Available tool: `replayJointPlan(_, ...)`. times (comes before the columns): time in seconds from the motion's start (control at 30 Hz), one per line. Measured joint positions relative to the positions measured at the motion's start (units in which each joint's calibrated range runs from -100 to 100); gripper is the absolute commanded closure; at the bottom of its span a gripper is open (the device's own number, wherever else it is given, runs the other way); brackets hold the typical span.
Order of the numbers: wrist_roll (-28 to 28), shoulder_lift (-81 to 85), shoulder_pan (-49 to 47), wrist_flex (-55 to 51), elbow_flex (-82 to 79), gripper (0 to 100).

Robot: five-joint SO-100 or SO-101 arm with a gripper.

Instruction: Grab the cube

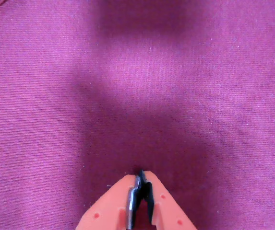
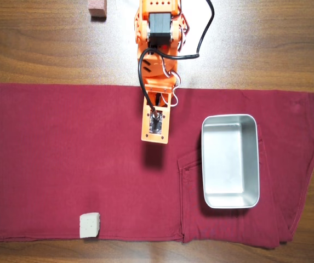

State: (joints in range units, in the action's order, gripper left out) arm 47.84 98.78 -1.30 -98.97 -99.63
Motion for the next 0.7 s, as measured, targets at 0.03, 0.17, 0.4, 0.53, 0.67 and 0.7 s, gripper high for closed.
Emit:
replayJointPlan(0.03, 0.0, 0.0, 0.0, 0.0, 0.0, 100)
replayJointPlan(0.17, 0.0, 0.0, 0.0, 0.0, 0.0, 100)
replayJointPlan(0.4, 0.0, 0.0, 0.0, 0.0, 0.0, 100)
replayJointPlan(0.53, 0.0, 0.0, -0.2, 0.0, 0.0, 100)
replayJointPlan(0.67, -0.1, 0.0, -1.6, 0.0, 0.0, 100)
replayJointPlan(0.7, -0.3, 0.0, -1.6, 0.0, 0.0, 98)
